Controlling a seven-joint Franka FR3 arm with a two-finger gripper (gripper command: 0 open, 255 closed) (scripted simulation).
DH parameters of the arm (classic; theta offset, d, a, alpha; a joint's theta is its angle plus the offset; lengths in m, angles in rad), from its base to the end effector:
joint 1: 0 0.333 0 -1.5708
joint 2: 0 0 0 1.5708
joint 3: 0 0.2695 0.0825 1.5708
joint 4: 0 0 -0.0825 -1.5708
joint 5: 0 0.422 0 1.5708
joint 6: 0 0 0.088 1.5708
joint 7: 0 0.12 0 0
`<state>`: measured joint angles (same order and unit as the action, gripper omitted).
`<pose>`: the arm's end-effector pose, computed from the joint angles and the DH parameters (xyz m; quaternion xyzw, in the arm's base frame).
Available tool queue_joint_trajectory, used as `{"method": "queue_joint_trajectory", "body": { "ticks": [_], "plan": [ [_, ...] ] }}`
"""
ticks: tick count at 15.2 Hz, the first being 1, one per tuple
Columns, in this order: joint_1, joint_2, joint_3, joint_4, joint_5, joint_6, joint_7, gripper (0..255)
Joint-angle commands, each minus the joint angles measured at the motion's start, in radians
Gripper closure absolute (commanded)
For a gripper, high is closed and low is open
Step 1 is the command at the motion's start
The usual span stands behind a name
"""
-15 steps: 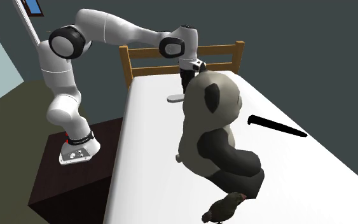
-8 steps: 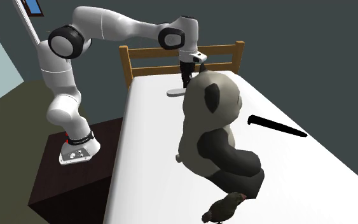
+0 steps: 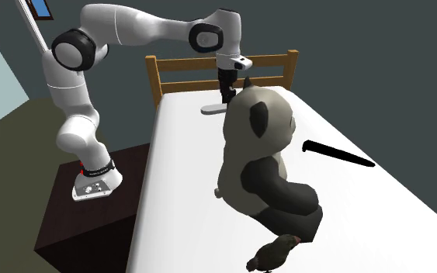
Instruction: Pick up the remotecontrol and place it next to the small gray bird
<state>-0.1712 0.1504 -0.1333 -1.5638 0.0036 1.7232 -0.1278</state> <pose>0.6122 -0.1877 0.4900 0.9961 -0.0877 0.0033 0.0091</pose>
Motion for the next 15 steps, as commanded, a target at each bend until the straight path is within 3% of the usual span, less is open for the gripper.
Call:
{"method": "queue_joint_trajectory", "body": {
  "ticks": [1, 15],
  "plan": [
    [-0.023, -0.029, -0.018, -0.041, -0.001, 0.013, -0.042, 255],
    [-0.181, -0.143, -0.163, -0.183, -0.013, 0.045, -0.344, 255]
  ]
}}
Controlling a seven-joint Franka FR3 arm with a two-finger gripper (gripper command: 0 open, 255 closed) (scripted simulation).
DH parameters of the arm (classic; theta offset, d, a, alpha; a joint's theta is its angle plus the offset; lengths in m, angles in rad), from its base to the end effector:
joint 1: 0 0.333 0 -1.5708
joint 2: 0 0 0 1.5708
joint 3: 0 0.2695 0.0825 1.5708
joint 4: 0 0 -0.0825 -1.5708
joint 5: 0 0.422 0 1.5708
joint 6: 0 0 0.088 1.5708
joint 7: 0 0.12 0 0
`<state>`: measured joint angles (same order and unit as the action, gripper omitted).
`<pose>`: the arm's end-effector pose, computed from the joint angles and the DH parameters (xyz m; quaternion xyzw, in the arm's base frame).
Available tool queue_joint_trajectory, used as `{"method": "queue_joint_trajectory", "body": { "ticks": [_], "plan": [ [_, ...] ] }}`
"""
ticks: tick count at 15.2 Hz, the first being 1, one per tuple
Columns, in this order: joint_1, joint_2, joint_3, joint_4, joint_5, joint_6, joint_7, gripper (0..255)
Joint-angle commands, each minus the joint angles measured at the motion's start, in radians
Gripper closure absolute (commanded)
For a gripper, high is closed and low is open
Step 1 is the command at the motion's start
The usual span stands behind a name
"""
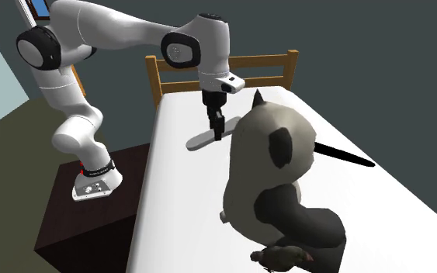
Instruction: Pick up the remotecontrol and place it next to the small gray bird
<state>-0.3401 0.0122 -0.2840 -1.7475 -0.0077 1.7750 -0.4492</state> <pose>0.4912 -0.3540 0.4849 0.9962 -0.0866 0.0040 0.0087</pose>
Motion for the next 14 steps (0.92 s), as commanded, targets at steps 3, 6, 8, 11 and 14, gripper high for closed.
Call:
{"method": "queue_joint_trajectory", "body": {
  "ticks": [3, 6, 8, 11, 14],
  "plan": [
    [-0.048, -0.004, -0.047, 0.002, 0.0, -0.006, -0.094, 255],
    [-0.085, 0.006, -0.082, 0.014, 0.005, -0.008, -0.166, 255],
    [-0.11, 0.019, -0.106, 0.028, 0.011, -0.01, -0.216, 255],
    [-0.149, 0.046, -0.141, 0.059, 0.024, -0.016, -0.292, 255],
    [-0.192, 0.083, -0.175, 0.101, 0.044, -0.025, -0.37, 255]
  ]
}}
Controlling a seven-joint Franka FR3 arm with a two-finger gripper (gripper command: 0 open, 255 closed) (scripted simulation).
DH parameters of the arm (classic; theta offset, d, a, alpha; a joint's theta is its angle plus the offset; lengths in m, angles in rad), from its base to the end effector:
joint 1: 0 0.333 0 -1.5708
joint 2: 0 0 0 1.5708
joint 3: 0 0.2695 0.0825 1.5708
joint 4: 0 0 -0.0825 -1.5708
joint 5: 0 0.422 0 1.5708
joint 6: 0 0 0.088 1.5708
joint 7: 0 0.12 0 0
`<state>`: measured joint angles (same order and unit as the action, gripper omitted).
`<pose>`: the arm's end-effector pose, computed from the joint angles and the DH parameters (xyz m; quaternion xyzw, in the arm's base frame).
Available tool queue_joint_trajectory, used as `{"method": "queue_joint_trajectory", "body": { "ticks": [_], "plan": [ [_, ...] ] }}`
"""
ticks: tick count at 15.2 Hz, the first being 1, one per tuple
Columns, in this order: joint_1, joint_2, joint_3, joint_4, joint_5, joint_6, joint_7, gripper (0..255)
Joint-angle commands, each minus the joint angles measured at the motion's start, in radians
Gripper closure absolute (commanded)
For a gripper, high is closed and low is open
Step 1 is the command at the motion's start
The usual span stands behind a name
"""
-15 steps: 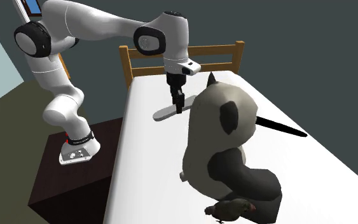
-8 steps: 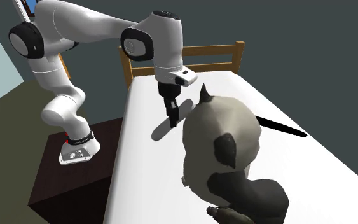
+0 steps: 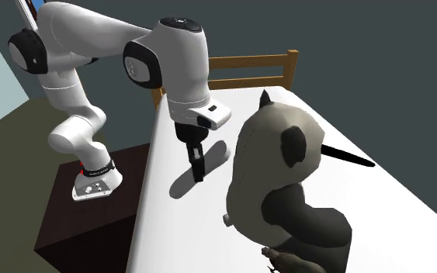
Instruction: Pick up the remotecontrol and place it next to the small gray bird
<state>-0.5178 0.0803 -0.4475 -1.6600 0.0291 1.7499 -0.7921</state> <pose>0.3614 -0.5059 0.4907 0.9961 -0.0882 0.0033 0.0087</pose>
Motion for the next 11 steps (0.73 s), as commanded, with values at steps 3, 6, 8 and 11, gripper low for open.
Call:
{"method": "queue_joint_trajectory", "body": {
  "ticks": [3, 6, 8, 11],
  "plan": [
    [-0.062, 0.063, -0.042, 0.068, 0.034, -0.013, -0.107, 255],
    [-0.077, 0.079, -0.05, 0.06, 0.044, 0.009, -0.132, 255],
    [-0.076, 0.078, -0.05, 0.032, 0.044, 0.036, -0.132, 255],
    [-0.074, 0.078, -0.049, -0.008, 0.044, 0.076, -0.133, 255]
  ]
}}
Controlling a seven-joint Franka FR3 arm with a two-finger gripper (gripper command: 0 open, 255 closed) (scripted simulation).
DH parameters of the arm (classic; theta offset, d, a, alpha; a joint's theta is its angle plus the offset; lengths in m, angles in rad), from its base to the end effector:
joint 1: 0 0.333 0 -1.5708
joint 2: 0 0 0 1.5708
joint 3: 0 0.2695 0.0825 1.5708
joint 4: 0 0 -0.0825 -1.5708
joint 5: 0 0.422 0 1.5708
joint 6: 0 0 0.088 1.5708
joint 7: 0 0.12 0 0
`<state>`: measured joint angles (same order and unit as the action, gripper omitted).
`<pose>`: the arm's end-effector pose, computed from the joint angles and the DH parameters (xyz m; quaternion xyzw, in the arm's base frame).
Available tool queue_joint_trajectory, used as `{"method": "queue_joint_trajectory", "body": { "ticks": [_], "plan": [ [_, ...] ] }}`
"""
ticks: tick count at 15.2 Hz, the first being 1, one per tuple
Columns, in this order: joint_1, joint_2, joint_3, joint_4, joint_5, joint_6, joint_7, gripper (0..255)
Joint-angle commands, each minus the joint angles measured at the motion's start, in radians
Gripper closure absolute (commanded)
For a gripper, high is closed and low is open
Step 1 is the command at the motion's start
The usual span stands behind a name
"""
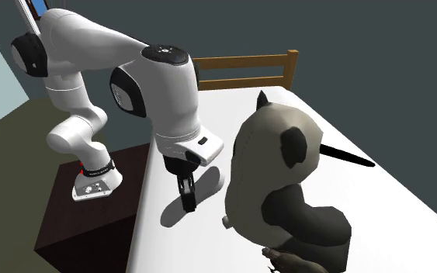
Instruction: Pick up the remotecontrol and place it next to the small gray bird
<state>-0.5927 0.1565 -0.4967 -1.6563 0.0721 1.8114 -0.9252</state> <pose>0.3128 -0.5570 0.4565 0.9961 -0.0874 0.0030 0.0086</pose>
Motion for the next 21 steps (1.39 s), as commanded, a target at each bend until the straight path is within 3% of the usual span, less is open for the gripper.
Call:
{"method": "queue_joint_trajectory", "body": {
  "ticks": [1, 21],
  "plan": [
    [0.001, 0.003, 0.001, -0.025, 0.002, 0.028, 0.0, 255],
    [-0.004, 0.065, 0.011, -0.222, 0.041, 0.279, -0.026, 255]
  ]
}}
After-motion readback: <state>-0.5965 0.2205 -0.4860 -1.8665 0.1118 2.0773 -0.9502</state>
